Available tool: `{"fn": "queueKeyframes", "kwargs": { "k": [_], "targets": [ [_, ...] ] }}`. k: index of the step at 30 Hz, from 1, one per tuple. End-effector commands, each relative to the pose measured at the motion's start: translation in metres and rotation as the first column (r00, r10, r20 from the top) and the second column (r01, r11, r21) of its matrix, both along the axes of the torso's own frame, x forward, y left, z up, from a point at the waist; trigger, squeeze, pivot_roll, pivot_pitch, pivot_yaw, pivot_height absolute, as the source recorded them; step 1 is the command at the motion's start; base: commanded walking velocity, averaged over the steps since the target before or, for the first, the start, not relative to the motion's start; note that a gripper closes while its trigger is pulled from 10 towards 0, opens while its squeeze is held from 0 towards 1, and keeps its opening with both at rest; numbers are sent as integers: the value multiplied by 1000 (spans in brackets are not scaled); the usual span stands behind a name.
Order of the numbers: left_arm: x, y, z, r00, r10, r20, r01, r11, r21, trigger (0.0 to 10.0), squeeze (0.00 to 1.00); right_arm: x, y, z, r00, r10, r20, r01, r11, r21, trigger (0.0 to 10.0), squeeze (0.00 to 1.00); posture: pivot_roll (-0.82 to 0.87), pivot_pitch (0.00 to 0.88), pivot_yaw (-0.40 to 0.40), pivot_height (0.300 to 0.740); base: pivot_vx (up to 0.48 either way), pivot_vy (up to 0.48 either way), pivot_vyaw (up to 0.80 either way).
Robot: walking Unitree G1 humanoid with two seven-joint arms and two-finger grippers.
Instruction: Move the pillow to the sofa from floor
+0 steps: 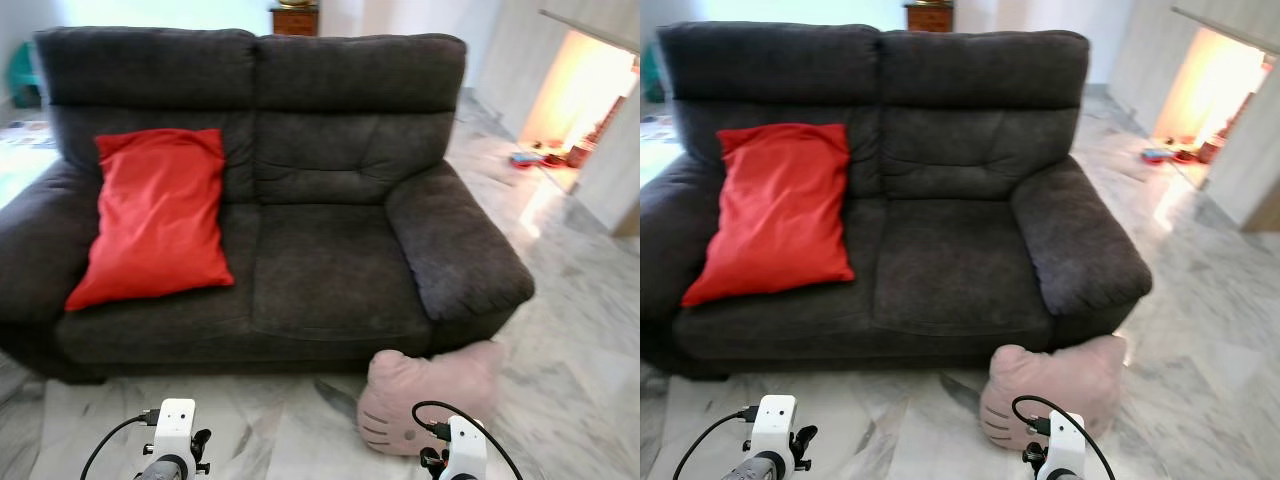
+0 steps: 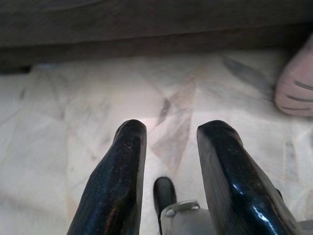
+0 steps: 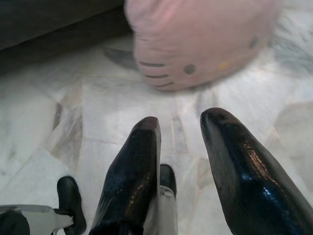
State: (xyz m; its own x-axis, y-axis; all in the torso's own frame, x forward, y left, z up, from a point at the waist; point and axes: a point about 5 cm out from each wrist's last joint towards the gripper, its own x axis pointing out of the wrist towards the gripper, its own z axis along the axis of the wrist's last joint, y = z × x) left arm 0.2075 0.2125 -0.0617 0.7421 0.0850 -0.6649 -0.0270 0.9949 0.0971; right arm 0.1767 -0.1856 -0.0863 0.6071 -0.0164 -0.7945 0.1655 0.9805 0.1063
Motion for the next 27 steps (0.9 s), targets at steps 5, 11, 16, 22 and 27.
{"fn": "queueKeyframes", "kwargs": {
  "k": [5, 11, 16, 22, 27],
  "targets": [
    [2, -2, 1, 1000, 6, 6, -6, 1000, -14, 10000, 0, 0, -2, 0, 1000, 2, -5, -3, 1000, -6, 10000, 0, 16, 0, -67, 736, 0, 0, -763],
    [2, -3, 0, 1000, 6, 4, -6, 1000, -17, 10000, 0, -1, -2, 0, 1000, 4, -7, -4, 1000, -6, 10000, 0, 17, 0, -69, 736, 0, 0, -761],
    [2, -4, 0, 1000, 0, 1, 0, 1000, -8, 10000, 0, -1, -4, 0, 1000, -13, -7, 13, 1000, -8, 10000, 0, 16, 0, -70, 736, 0, 0, -761],
    [2, -2, 0, 1000, 0, -3, 0, 1000, 0, 10000, 0, -2, -4, 0, 1000, -14, -9, 14, 1000, -9, 10000, 0, 13, 0, -64, 736, 0, -143, -756],
    [2, -1, 1, 1000, 6, -1, -6, 1000, -3, 10000, 0, -2, -3, -1, 1000, -15, -10, 15, 1000, -5, 10000, 0, 16, 0, -63, 736, 0, 0, -756]
  ]
}}
